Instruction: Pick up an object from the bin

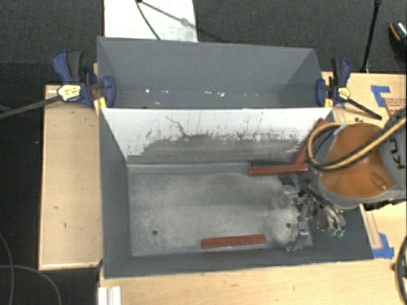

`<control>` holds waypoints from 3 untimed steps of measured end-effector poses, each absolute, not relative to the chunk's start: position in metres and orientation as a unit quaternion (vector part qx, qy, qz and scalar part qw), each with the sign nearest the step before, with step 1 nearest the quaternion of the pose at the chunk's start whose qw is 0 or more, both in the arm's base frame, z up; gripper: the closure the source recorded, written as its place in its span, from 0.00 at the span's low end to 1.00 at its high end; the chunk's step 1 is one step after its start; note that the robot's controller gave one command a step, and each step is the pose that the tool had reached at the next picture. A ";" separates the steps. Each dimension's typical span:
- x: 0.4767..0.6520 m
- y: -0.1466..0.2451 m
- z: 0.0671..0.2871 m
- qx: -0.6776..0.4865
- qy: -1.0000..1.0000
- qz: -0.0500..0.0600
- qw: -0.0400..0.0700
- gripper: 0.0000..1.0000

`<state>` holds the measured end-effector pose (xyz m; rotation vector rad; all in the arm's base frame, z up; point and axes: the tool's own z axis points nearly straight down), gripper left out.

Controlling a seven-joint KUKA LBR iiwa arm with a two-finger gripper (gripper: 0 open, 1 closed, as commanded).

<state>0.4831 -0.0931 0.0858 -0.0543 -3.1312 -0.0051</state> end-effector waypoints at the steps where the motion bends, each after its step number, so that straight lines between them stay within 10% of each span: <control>1: 0.485 -0.021 0.071 0.022 -1.000 -0.001 -0.004 0.00; 2: 0.483 -0.025 0.070 0.020 -1.000 0.000 -0.001 1.00; 3: 0.495 -0.015 0.212 -0.036 -0.999 0.000 -0.006 1.00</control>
Offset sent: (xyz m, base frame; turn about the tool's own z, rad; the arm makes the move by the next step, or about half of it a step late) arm -0.0009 0.0672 -0.0158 -0.0708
